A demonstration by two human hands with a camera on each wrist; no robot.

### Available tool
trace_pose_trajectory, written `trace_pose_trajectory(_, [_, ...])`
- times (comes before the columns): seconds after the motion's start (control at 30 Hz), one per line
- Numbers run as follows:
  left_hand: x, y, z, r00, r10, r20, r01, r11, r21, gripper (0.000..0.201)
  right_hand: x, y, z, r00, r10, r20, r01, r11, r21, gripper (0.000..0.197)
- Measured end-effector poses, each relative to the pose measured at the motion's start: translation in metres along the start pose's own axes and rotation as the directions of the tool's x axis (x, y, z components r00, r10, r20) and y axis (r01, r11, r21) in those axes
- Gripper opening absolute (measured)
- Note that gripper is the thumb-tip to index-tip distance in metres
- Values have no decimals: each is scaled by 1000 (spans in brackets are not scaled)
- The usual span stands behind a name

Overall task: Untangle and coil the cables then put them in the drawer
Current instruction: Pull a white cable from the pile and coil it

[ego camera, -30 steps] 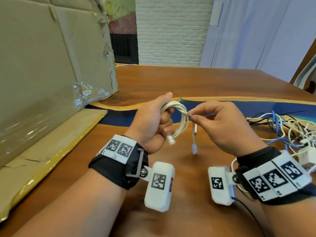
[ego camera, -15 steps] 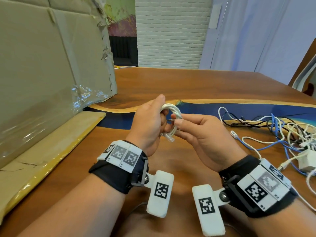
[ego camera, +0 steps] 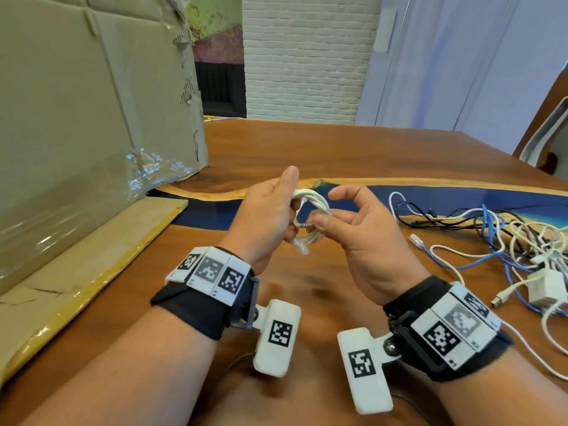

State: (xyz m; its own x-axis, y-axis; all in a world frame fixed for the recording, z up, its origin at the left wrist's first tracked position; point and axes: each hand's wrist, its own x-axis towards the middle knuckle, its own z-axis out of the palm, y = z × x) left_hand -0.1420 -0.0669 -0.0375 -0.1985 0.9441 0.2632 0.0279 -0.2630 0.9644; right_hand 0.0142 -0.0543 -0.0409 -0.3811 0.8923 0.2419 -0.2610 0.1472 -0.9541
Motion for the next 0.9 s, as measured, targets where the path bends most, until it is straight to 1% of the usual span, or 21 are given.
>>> trace_pose_trajectory(0.07, [-1, 0, 0, 1000, -3, 10, 4, 1000, -7, 56, -1, -2, 0, 996, 32, 85, -38, 997, 73, 34])
trace_pose_trajectory(0.13, [-1, 0, 2, 999, -10, 38, 10, 1000, 6, 54, -3, -4, 2, 984, 66, 164, -85, 990, 113, 27])
trace_pose_trajectory(0.2, [-2, -1, 3, 998, -24, 50, 22, 999, 33, 52, -3, -3, 4, 979, 107, 174, -122, 990, 76, 26])
trace_pose_trajectory(0.3, [-3, -3, 3, 995, -50, 87, 48, 999, 20, 50, -2, -3, 3, 979, 143, 148, -127, 985, -114, 35])
trace_pose_trajectory(0.4, [-5, -4, 5, 989, -46, 138, 47, 999, -7, 52, -3, -3, -4, 985, 124, 118, -83, 949, -305, 38])
trace_pose_trajectory(0.43, [-5, -3, 6, 989, -42, 143, 45, 999, -13, 52, -3, -4, -6, 989, 105, 104, -60, 928, -367, 38])
trace_pose_trajectory(0.5, [-4, -1, 5, 990, -25, 142, 28, 999, -25, 51, -1, -4, -11, 998, 31, 48, -2, 853, -523, 36])
trace_pose_trajectory(0.53, [-4, 0, 4, 991, -15, 134, 21, 999, -44, 50, 1, -5, -14, 1000, -12, 9, 15, 812, -583, 36])
trace_pose_trajectory(0.57, [-4, 1, 3, 992, -2, 127, 11, 998, -65, 49, 2, -6, -17, 999, -42, -31, 14, 794, -607, 36])
trace_pose_trajectory(0.6, [-4, 2, 3, 992, 12, 126, -2, 997, -80, 46, 4, -7, -19, 996, -57, -61, 9, 799, -601, 37])
trace_pose_trajectory(0.67, [-4, 2, 5, 991, 26, 131, -16, 997, -81, 38, 5, -6, -21, 994, -59, -93, -1, 838, -546, 37])
trace_pose_trajectory(0.77, [-3, 0, 5, 993, 7, 117, 2, 997, -83, 36, 4, -5, -19, 991, -74, -112, 17, 897, -442, 38])
trace_pose_trajectory(0.83, [0, -1, 2, 997, -2, 82, 9, 996, -92, 35, 5, -4, -19, 995, -41, -94, 9, 948, -317, 31])
trace_pose_trajectory(0.9, [0, -2, 2, 998, -3, 55, 8, 995, -96, 35, 7, -4, -20, 998, 28, -60, -37, 987, -156, 21])
